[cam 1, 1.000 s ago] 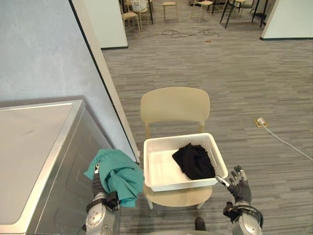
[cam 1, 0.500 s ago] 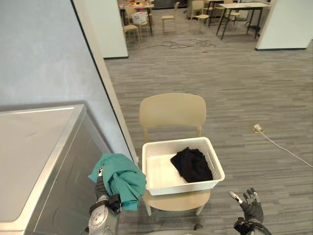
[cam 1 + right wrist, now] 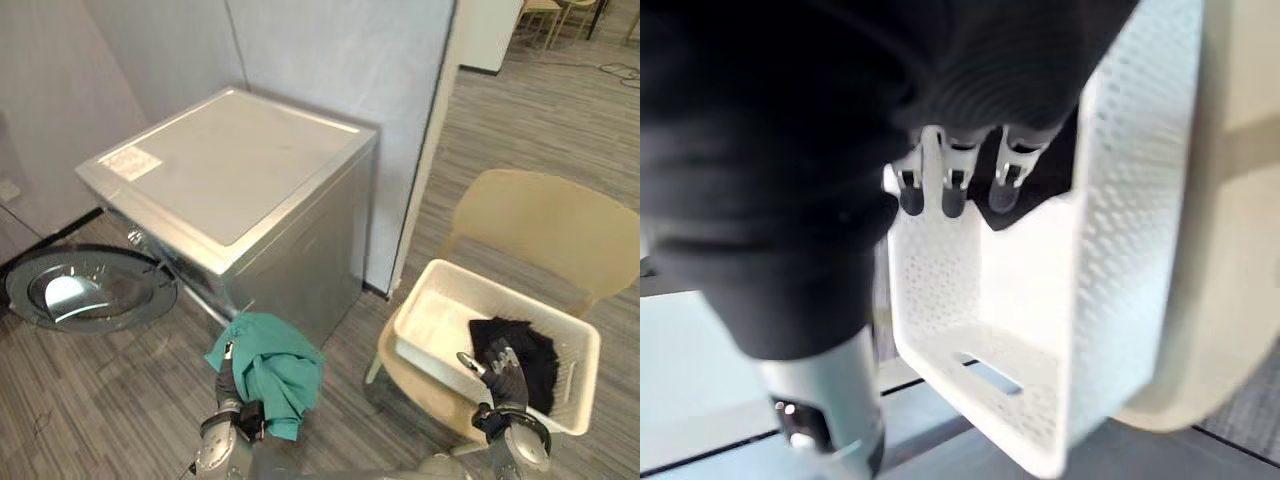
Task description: Pick up the laundry basket with both hands and put the clothes into the washing machine.
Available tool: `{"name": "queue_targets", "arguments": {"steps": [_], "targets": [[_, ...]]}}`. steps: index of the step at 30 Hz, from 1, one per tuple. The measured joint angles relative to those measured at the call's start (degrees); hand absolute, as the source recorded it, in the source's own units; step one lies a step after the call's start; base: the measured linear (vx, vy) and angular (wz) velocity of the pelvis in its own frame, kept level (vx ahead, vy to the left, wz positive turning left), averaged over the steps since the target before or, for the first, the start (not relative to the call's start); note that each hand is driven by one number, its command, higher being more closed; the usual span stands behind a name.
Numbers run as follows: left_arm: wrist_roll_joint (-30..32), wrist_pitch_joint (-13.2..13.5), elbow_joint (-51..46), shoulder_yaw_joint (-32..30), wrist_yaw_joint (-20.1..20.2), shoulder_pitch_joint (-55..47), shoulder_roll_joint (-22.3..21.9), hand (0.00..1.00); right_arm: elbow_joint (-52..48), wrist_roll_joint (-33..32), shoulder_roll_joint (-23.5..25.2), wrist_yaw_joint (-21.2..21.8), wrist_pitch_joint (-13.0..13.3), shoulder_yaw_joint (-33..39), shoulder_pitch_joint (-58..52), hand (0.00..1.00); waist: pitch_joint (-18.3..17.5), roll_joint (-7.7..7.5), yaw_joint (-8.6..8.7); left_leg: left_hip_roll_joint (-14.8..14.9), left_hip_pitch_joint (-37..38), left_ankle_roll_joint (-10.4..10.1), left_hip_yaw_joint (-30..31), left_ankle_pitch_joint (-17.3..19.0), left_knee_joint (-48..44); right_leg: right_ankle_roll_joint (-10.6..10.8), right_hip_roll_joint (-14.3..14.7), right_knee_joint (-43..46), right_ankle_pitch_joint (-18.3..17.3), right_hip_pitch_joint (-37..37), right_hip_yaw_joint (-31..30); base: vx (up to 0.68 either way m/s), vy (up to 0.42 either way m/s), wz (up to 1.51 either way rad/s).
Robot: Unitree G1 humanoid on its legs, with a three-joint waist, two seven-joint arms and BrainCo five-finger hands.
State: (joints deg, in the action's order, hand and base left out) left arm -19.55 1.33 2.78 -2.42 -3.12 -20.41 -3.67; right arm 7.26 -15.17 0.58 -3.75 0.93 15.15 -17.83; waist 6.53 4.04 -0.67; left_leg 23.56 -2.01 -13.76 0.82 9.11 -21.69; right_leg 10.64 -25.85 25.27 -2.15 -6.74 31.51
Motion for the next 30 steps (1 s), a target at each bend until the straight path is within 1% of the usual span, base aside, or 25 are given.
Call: {"name": "queue_targets", "arguments": {"steps": [1,2,3,4,5,6,7,8,9,10,11,12,13,14,15,18,20,21,22,24,25,26,27,29,30], "targets": [[0.0,-0.1,0.0,-0.2,-0.7,1.5,0.5,1.00,0.5,0.0,2.4,0.0,-0.5,1.0,-0.6,0.00,0.9,-2.41,-0.67,-3.7,-0.7,-0.8,-1.2,5.2,-0.9,0.1,-2.3,-5.0,5.8,0.3,-1.7,-0.17,0.692,0.20],[0.0,-0.1,0.0,-0.2,-0.8,1.6,1.1,1.00,0.5,-0.1,3.4,-0.1,-0.8,0.1,-0.6,0.00,1.0,-3.26,-1.02,-5.1,-1.4,-0.9,-1.9,6.2,-1.6,-1.0,-2.9,-7.6,8.4,0.5,-2.6,-0.20,0.680,0.02],[-0.1,-0.1,0.0,-0.3,-1.0,1.8,2.3,1.00,0.6,-0.1,3.4,0.2,-1.4,-1.8,-0.9,0.00,0.6,-4.40,-1.30,-7.2,-2.9,-0.4,-3.2,7.5,-3.1,-4.1,-3.2,-13.2,15.4,0.7,-4.3,-0.15,0.380,-0.10],[-0.1,-0.1,0.0,-0.5,-1.1,1.7,3.5,1.00,0.6,-0.1,3.4,0.2,-1.4,-2.6,-1.5,0.00,0.4,-4.88,-1.52,-8.1,-3.7,0.3,-3.6,7.8,-3.7,-6.4,-3.2,-16.1,19.7,0.8,-5.1,-0.25,0.562,-0.15],[0.0,0.1,0.0,-1.2,-1.1,1.8,5.3,1.00,0.6,-1.1,3.4,0.1,-1.4,-3.4,-1.4,0.00,0.3,-4.85,-1.63,-8.6,-4.5,2.3,-4.6,8.8,-4.3,-9.1,-1.9,-18.4,23.4,0.9,-7.1,-0.31,0.568,-0.13],[0.0,0.3,0.0,-2.6,-1.4,1.7,5.7,1.00,0.5,-1.3,3.4,0.1,-1.4,-4.0,-1.3,0.00,0.3,-4.72,-1.54,-8.6,-5.0,3.5,-5.2,9.0,-4.3,-7.0,0.3,-15.2,18.7,0.5,-11.0,-0.30,0.497,-0.07],[0.0,0.4,0.0,-3.0,-1.8,1.7,5.7,1.00,0.5,-1.3,3.4,0.2,-1.4,-4.0,-1.2,0.00,0.3,-4.66,-1.51,-8.6,-4.9,4.5,-5.2,9.1,-4.0,-6.0,1.7,-12.1,14.5,0.3,-12.9,-0.20,0.308,-0.04],[0.0,0.6,0.0,-3.0,-2.1,1.5,5.6,1.00,0.5,-1.3,3.5,0.2,-1.4,-4.1,-1.5,0.00,0.2,-4.75,-1.67,-10.1,-4.5,5.9,-5.4,8.3,-2.8,-5.6,5.3,-3.4,3.1,-0.7,-16.8,-0.12,0.254,-0.01],[0.0,0.7,0.1,-2.9,-2.1,1.4,5.5,1.00,0.5,-1.3,3.4,0.3,-1.4,-4.3,-1.5,0.00,0.3,-4.72,-1.56,-10.7,-4.3,6.3,-5.4,7.9,-2.1,-5.8,7.2,-0.1,-1.2,-1.2,-19.4,-0.11,0.231,-0.01],[0.0,0.6,0.1,-2.8,-2.1,1.4,5.0,1.00,0.5,-1.3,3.4,0.4,-1.4,-4.5,-1.5,0.00,0.3,-4.51,-1.41,-10.9,-4.1,6.5,-5.1,7.3,-1.3,-4.8,10.6,4.0,-6.2,-1.9,-22.9,-0.06,0.103,0.05],[0.0,0.6,0.1,-2.8,-2.1,1.4,4.6,1.00,0.5,-1.3,3.5,0.6,-1.4,-4.7,-1.7,0.00,0.2,-4.57,-1.29,-11.2,-3.9,6.5,-4.9,6.7,-0.5,-3.9,12.5,5.7,-8.9,-1.9,-24.3,-0.04,0.003,0.21],[0.0,0.6,0.2,-2.6,-2.1,1.3,3.5,1.00,0.5,-1.3,3.5,1.0,-1.3,-4.9,-2.4,0.00,-0.1,-4.95,-0.93,-12.3,-3.1,6.7,-4.3,5.6,1.4,-3.4,16.8,6.2,-14.5,-1.2,-25.9,0.00,-0.061,0.31],[0.1,0.5,0.3,-2.4,-2.0,1.3,2.5,1.00,0.5,-1.3,3.3,1.4,-1.3,-5.0,-2.5,0.00,-0.5,-5.01,-0.62,-13.3,-3.6,6.2,-3.6,5.1,2.0,-5.1,18.8,3.0,-17.6,0.3,-27.5,-0.03,-0.055,0.31],[0.2,0.4,1.1,-2.1,-1.9,1.4,1.6,1.00,0.8,-1.2,2.7,1.4,-1.3,-5.0,-2.4,0.00,-0.9,-4.38,-0.41,-13.4,-4.0,6.0,-2.8,4.9,2.1,-4.9,19.6,2.1,-17.6,1.0,-27.9,-0.01,-0.037,0.28],[0.5,0.1,2.0,-1.4,-1.8,0.9,0.3,1.00,0.9,-1.2,2.3,1.5,-1.3,-5.2,-3.0,0.00,-2.0,-2.94,-0.26,-13.6,-4.2,6.3,-2.1,3.6,4.3,-5.9,21.0,1.1,-17.3,0.9,-29.9,0.01,-0.036,0.25],[0.7,-0.5,2.3,1.6,-0.7,0.5,0.1,1.00,1.2,-1.1,0.6,1.7,-1.4,-7.2,-3.8,0.00,-3.0,-1.57,-0.30,-14.0,-3.9,6.1,-0.2,0.9,7.0,-6.4,21.7,1.6,-17.0,0.8,-31.7,0.07,-0.081,0.42],[0.5,-0.3,0.8,1.9,-0.6,1.1,0.1,1.00,1.1,-0.5,-1.2,2.6,-1.3,-8.6,-4.2,0.00,-2.0,-1.72,0.28,-14.6,-6.0,7.2,-0.2,-1.6,-1.1,-6.4,21.4,9.1,-17.0,1.9,-31.5,0.05,-0.110,1.18],[0.5,0.2,1.0,1.7,-0.6,1.4,-0.5,1.00,0.7,0.0,-1.1,2.8,-1.3,-8.5,-4.1,0.00,-1.2,-1.95,-0.26,-13.1,-8.2,7.2,-1.5,-1.6,-6.0,-8.3,21.6,9.6,-19.3,0.0,-33.5,-0.06,-0.157,0.92],[0.4,0.5,1.5,1.2,-0.6,1.6,0.0,1.00,0.3,0.0,-1.0,2.9,-1.2,-9.0,-3.9,0.00,-0.9,-3.40,-0.74,-13.1,-10.0,7.2,-2.6,-1.5,-8.8,-8.0,21.5,5.3,-19.3,0.6,-34.0,-0.11,-0.172,0.67],[0.5,0.0,2.2,1.7,-0.6,1.0,0.2,1.00,0.0,0.0,-1.0,2.8,-1.3,-9.4,-3.9,0.00,-0.6,-2.98,-1.34,-11.0,-12.2,8.6,-3.4,-0.8,-11.8,-8.4,21.6,4.8,-18.4,1.6,-32.5,-0.04,-0.084,0.35],[0.5,0.0,2.2,2.1,-0.6,0.6,0.2,1.00,0.0,0.0,-1.1,2.8,-1.3,-9.3,-3.6,0.00,-0.6,-2.96,-1.53,-9.2,-13.0,9.7,-3.4,0.2,-12.6,-8.2,21.5,4.6,-18.3,1.2,-32.6,0.02,0.044,0.05],[0.5,0.0,2.3,2.3,-0.7,0.6,0.2,1.00,0.0,0.0,-1.1,2.7,-1.3,-9.3,-3.1,0.00,-0.6,-3.24,-1.55,-6.3,-13.7,10.3,-3.3,0.5,-12.0,-7.9,21.0,4.6,-18.3,0.7,-32.8,0.00,0.086,0.02],[0.5,0.0,2.3,2.3,-0.7,0.6,0.2,1.00,0.0,0.0,-1.1,2.7,-1.3,-9.2,-3.0,0.00,-0.6,-3.43,-1.41,-4.8,-13.8,10.6,-3.1,0.3,-10.8,-7.5,20.6,4.6,-18.4,0.2,-33.3,0.00,0.159,0.00],[0.5,0.0,2.6,2.4,-0.8,0.6,0.2,1.00,0.1,-0.1,-1.2,2.6,-1.3,-9.1,-2.6,0.00,-0.7,-3.57,-0.36,-1.5,-13.8,10.7,-1.7,0.2,-3.9,-5.6,19.0,4.6,-18.9,-1.2,-34.8,0.03,0.297,-0.05],[0.5,0.0,3.0,2.4,-0.9,0.7,0.2,1.00,0.7,-0.1,-1.2,2.5,-1.3,-8.7,-2.2,0.00,-0.7,-3.46,0.05,-0.4,-13.4,10.5,-0.3,0.1,0.6,-3.9,17.9,4.7,-19.4,-1.9,-36.0,0.05,0.375,-0.16]]}}
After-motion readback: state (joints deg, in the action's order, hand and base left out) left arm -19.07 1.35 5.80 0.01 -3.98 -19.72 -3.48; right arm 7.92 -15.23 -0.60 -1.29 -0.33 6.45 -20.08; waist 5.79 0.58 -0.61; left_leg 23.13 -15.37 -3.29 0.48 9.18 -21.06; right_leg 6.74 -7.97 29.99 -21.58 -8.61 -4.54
